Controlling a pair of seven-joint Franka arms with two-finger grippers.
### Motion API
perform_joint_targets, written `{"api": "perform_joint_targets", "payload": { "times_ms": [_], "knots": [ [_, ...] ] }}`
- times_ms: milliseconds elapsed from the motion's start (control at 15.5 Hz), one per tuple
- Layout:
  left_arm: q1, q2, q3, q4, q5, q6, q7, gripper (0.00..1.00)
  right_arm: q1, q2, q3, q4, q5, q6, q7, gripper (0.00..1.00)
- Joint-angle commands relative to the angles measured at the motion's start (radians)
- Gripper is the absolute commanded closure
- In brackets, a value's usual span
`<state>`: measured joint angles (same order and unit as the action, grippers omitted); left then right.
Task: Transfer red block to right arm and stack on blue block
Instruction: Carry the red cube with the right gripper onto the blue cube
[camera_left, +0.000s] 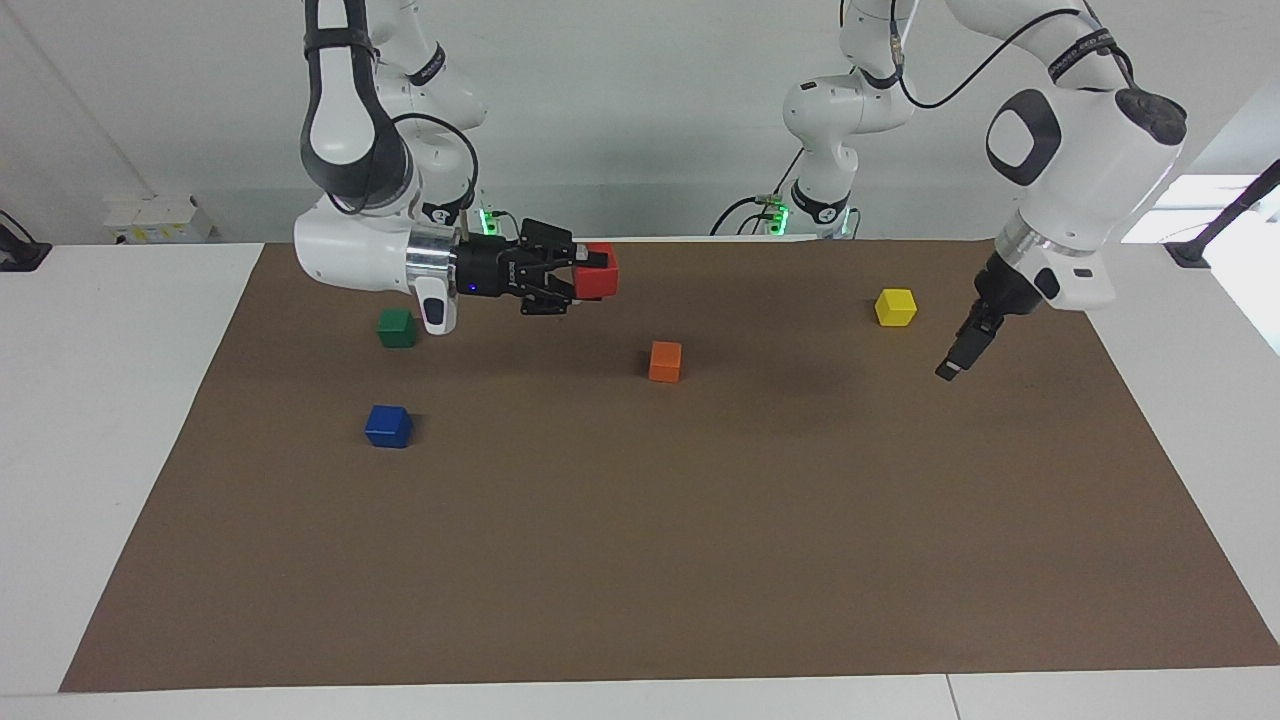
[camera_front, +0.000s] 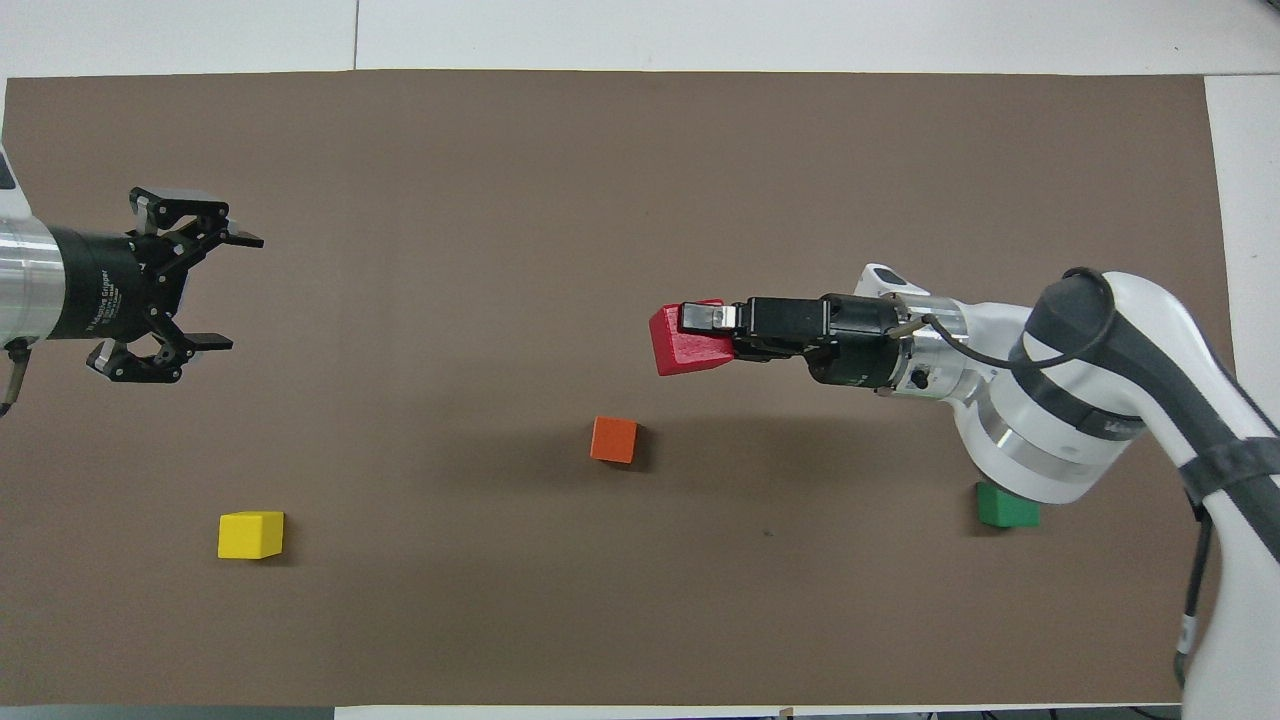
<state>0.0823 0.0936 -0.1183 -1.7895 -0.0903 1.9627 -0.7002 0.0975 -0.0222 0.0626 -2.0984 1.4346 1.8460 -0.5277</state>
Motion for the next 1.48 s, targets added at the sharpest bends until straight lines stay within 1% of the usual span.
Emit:
{"api": "perform_joint_targets", "payload": {
  "times_ms": [0, 129, 194, 258, 323, 452, 516, 581, 645, 710, 774, 839, 903, 1032, 1097, 1290, 1419],
  "knots": [
    [0.013, 0.074, -0.014, 0.101, 0.115, -0.074, 0.214, 0.0, -0.024, -0.022, 0.006, 0.067, -0.3, 0.015, 0.139, 1.0],
    [0.039, 0.08, -0.012, 0.133, 0.122, -0.116, 0.373, 0.0, -0.029, -0.027, 0.006, 0.148, -0.551, 0.012, 0.282, 1.0],
    [0.051, 0.086, -0.012, 0.165, 0.139, -0.174, 0.422, 0.0, -0.029, -0.027, 0.008, 0.19, -0.679, 0.001, 0.354, 1.0],
    [0.042, 0.1, -0.012, 0.191, 0.18, -0.223, 0.468, 0.0, -0.021, -0.027, 0.009, 0.217, -0.792, -0.007, 0.427, 1.0],
    [0.033, 0.1, -0.015, 0.197, 0.219, -0.243, 0.485, 0.0, -0.016, -0.027, 0.012, 0.225, -0.886, -0.007, 0.478, 1.0],
    [0.011, 0.08, -0.017, 0.177, 0.218, -0.248, 0.481, 0.0, -0.013, -0.025, 0.013, 0.224, -1.04, 0.001, 0.54, 1.0],
    [0.001, 0.065, -0.02, 0.167, 0.218, -0.226, 0.476, 0.0, -0.013, -0.025, 0.014, 0.222, -1.136, 0.005, 0.586, 1.0],
    [-0.012, 0.051, -0.021, 0.162, 0.218, -0.231, 0.478, 0.0, -0.004, -0.025, 0.016, 0.218, -1.233, 0.009, 0.647, 1.0],
    [-0.024, 0.031, -0.02, 0.135, 0.218, -0.24, 0.475, 0.0, 0.001, -0.022, 0.016, 0.213, -1.305, 0.013, 0.687, 1.0],
    [-0.013, 0.014, -0.02, 0.098, 0.216, -0.226, 0.476, 0.0, 0.001, -0.019, 0.016, 0.209, -1.36, 0.013, 0.699, 1.0],
    [-0.009, -0.004, -0.021, 0.095, 0.216, -0.246, 0.484, 0.0, 0.001, -0.018, 0.016, 0.193, -1.419, 0.016, 0.709, 1.0],
    [-0.009, -0.029, -0.015, 0.094, 0.216, -0.277, 0.491, 0.0, -0.004, -0.016, 0.016, 0.169, -1.478, 0.042, 0.715, 1.0],
    [-0.016, -0.04, -0.015, 0.094, 0.216, -0.304, 0.496, 0.0, -0.007, -0.016, 0.016, 0.128, -1.514, 0.099, 0.718, 1.0],
    [-0.021, -0.049, -0.012, 0.096, 0.21, -0.337, 0.499, 0.0, -0.027, -0.01, 0.014, 0.042, -1.556, 0.24, 0.722, 1.0],
    [-0.015, -0.055, -0.011, 0.099, 0.181, -0.359, 0.498, 0.0, -0.033, 0.004, 0.014, 0.022, -1.58, 0.283, 0.733, 1.0],
    [-0.019, -0.081, 0.012, 0.114, 0.115, -0.383, 0.501, 0.0, -0.062, 0.042, 0.014, 0.011, -1.643, 0.338, 0.747, 1.0],
    [-0.026, -0.086, 0.012, 0.116, 0.103, -0.39, 0.502, 0.0, -0.099, 0.044, 0.014, -0.047, -1.648, 0.439, 0.741, 1.0]
  ]
}}
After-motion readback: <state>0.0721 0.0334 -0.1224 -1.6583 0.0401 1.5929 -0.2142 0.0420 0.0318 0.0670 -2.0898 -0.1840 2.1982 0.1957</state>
